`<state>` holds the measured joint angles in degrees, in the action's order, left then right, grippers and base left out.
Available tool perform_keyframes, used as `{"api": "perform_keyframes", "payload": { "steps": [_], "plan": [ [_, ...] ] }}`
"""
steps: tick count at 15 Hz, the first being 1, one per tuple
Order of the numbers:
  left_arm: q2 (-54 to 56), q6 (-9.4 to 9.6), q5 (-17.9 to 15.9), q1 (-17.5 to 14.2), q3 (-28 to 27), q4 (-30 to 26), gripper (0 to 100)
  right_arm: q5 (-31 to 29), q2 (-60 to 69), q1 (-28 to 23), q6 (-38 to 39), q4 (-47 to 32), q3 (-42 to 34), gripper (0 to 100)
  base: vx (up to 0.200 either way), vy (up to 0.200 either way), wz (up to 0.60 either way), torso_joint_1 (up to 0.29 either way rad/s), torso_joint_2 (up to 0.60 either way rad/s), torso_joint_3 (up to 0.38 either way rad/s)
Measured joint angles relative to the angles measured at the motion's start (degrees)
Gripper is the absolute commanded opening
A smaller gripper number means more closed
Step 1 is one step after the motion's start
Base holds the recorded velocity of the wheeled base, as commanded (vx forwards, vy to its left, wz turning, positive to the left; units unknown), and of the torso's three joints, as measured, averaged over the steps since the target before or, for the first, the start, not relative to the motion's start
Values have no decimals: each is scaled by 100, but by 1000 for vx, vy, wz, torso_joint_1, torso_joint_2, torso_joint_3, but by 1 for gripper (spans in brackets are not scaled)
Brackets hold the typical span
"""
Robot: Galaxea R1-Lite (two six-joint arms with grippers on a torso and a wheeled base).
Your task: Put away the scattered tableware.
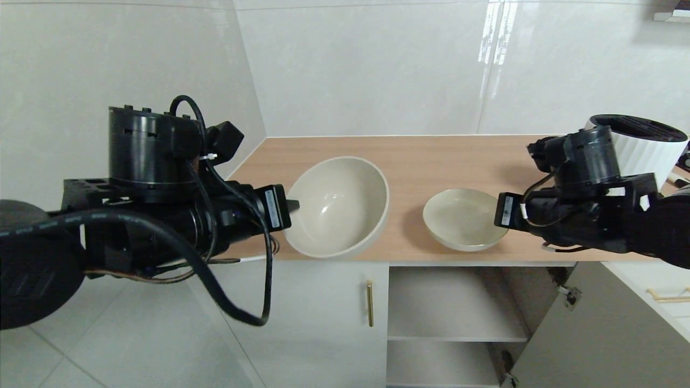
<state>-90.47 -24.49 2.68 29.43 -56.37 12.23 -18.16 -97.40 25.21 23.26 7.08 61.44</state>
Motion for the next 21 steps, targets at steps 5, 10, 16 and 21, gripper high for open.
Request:
{"api": "perform_keyframes", "payload": {
  "steps": [5,10,16,21],
  "plan": [
    [675,257,22,87,740,55,0,339,1124,80,-22,-727,-563,0,0,0,0,0,0,0],
    [1298,260,0,113,1556,50,0,347,1727,216,-30,-718,-1321,0,0,0,0,0,0,0],
    [1343,274,-6,277,1991,61,0,339,1860,255,-30,-708,-1521,0,-67,0,0,2,2,0],
    [1287,285,-1,406,2008,63,0,341,1860,260,-41,-708,-1521,0,-40,0,0,4,0,-1]
  ]
}}
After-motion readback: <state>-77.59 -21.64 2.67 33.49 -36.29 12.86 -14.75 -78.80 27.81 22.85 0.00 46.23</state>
